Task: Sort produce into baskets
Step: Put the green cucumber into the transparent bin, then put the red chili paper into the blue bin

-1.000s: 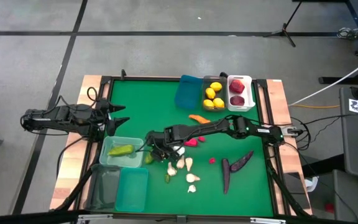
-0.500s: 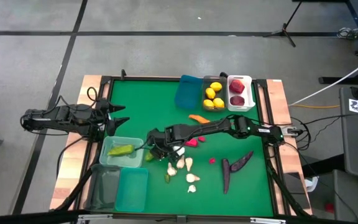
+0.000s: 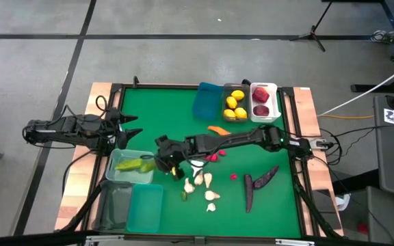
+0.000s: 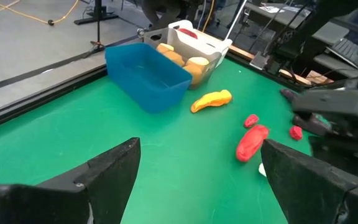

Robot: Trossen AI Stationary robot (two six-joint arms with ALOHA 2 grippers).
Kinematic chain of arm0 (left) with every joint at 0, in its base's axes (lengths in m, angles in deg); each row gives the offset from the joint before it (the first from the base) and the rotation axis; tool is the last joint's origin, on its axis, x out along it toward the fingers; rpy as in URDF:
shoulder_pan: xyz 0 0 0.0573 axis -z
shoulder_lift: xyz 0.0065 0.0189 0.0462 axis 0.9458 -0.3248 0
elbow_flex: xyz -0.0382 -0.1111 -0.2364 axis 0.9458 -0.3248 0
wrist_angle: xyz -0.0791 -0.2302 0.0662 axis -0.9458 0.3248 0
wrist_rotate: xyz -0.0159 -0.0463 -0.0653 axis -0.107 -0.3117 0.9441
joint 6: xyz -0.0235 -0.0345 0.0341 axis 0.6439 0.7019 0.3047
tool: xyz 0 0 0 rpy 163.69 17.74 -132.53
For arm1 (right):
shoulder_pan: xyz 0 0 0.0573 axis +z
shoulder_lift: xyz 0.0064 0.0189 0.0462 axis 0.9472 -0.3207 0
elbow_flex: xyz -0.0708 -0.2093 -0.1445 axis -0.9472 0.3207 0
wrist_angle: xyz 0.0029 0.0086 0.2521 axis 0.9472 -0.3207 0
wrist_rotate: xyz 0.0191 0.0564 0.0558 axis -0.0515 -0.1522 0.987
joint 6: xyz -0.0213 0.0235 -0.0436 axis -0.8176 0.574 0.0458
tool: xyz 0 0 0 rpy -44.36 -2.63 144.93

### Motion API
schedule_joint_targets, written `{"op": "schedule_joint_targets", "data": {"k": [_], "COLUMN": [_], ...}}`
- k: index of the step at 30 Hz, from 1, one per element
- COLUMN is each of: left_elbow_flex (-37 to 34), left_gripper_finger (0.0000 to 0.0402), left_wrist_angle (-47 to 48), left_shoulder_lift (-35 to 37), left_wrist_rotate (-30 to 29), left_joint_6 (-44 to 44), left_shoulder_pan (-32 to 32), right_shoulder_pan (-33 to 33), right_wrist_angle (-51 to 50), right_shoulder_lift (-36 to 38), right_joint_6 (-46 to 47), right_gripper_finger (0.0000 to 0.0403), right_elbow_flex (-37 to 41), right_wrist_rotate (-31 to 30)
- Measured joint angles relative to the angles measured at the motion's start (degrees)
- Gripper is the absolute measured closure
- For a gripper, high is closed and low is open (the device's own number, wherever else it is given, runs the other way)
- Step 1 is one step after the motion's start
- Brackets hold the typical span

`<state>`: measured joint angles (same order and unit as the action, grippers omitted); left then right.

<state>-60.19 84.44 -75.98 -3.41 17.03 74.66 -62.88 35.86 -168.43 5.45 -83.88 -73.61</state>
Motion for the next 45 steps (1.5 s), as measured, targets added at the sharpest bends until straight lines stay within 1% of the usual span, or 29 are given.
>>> {"op": "schedule_joint_targets", "data": {"k": [2,4,7,9,10,13,15,19,24,31,36,45], "left_elbow_flex": [0.0,0.0,0.0,0.0,0.0,0.0,0.0,0.0,0.0,0.0,0.0,0.0], "left_gripper_finger": [0.0073,0.0073,0.0073,0.0073,0.0073,0.0073,0.0073,0.0073,0.0073,0.0073,0.0073,0.0073], "left_wrist_angle": [0.0,0.0,0.0,0.0,0.0,0.0,0.0,0.0,0.0,0.0,0.0,0.0], "left_shoulder_lift": [0.0,0.0,0.0,0.0,0.0,0.0,0.0,0.0,0.0,0.0,0.0,0.0], "left_wrist_rotate": [0.0,-0.1,-0.5,-0.5,-0.6,-0.7,-0.7,-1.1,-1.1,-1.1,-1.1,-1.1], "left_joint_6": [0.0,0.0,0.0,0.0,0.0,0.0,0.0,0.0,0.7,0.7,0.7,0.7], "left_shoulder_pan": [0.0,0.0,0.0,0.0,0.0,0.0,0.0,0.0,0.0,0.0,0.0,0.0], "right_shoulder_pan": [0.5,0.8,0.9,1.0,1.0,0.8,0.6,0.6,0.6,0.4,-0.2,-0.3], "right_wrist_angle": [2.1,7.1,19.9,28.6,33.9,44.4,48.7,49.0,45.9,44.1,41.7,40.8], "right_shoulder_lift": [0.0,0.0,-0.5,-1.2,-2.0,-4.0,-5.7,-7.8,-8.1,-8.1,-8.1,-8.1], "right_joint_6": [0.1,0.0,1.7,3.5,4.5,6.8,8.3,9.6,10.2,11.2,13.6,13.1], "right_gripper_finger": [0.025,0.025,0.025,0.025,0.025,0.025,0.025,0.025,0.0245,0.0202,0.0171,0.0125], "right_elbow_flex": [0.1,0.1,0.0,0.0,0.0,-0.1,-0.1,0.1,0.1,0.0,0.0,0.0], "right_wrist_rotate": [-0.3,0.7,5.4,6.9,7.5,7.7,7.9,8.1,4.6,-1.8,-2.0,-2.2]}}
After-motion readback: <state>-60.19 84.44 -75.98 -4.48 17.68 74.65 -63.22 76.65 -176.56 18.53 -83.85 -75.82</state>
